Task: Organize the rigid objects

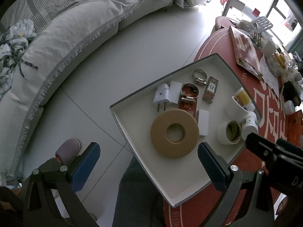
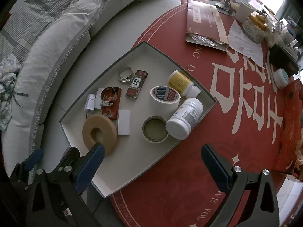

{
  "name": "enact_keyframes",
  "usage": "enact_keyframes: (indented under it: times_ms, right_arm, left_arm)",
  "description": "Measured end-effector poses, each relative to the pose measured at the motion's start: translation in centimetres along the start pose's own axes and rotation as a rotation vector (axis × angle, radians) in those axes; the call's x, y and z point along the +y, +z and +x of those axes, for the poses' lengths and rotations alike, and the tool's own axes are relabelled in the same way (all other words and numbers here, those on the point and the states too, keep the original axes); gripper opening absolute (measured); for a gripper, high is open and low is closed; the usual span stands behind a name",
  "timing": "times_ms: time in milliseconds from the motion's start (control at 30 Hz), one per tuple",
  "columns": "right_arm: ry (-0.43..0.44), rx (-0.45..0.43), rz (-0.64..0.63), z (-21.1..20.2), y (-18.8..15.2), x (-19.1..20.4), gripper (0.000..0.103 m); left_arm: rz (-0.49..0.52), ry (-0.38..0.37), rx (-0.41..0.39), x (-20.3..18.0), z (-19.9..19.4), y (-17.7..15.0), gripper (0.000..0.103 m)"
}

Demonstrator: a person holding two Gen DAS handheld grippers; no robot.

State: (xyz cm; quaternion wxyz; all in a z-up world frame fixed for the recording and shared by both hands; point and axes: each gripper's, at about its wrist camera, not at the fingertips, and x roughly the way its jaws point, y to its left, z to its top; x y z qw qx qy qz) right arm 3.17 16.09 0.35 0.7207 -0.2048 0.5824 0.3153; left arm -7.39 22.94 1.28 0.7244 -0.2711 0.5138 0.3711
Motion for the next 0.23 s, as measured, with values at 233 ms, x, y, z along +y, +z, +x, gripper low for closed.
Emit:
enact_keyframes:
  times_ms: [233]
  right_arm:
    - [-0.008,0.002,-0.002,-0.04,-0.02,0.46,0.102]
  left_arm:
    - [0.005,-0.006,-0.007,0.21,0.07,0.15,0.103]
